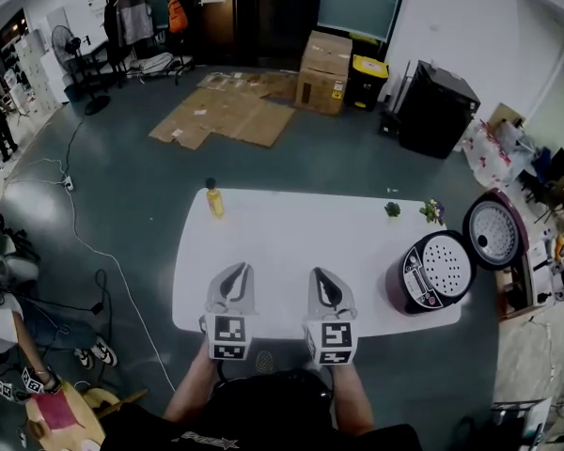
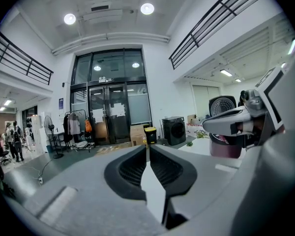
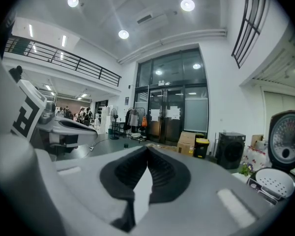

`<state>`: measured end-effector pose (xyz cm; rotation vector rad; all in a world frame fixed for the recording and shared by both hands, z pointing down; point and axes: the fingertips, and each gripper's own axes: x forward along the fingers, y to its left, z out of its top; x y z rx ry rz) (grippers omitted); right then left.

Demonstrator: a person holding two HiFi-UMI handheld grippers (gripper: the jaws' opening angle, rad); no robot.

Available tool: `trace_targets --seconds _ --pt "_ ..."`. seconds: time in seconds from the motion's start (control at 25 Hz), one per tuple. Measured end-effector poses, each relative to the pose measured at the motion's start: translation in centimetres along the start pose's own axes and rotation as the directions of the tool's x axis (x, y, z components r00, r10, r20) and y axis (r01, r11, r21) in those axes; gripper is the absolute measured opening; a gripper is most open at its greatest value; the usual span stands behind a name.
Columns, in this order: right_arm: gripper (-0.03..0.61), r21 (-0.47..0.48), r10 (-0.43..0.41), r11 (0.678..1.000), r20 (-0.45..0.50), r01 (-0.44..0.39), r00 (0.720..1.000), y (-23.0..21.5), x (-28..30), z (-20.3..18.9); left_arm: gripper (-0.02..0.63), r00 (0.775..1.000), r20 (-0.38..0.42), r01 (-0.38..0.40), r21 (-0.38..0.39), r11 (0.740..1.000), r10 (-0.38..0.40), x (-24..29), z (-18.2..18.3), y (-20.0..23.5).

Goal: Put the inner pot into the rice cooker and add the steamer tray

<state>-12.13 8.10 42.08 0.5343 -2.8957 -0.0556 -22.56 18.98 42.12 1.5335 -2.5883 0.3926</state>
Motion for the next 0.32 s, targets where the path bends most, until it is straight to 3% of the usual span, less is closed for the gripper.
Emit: trace_targets --seconds 0.32 --pt "0.006 0.011 -0.011 1.0 -0.006 0.011 1.0 -0.96 0.05 -0.61 0.029 1.0 -0.004 0.011 0.004 1.0 -0.011 0.74 -0.21 -0.67"
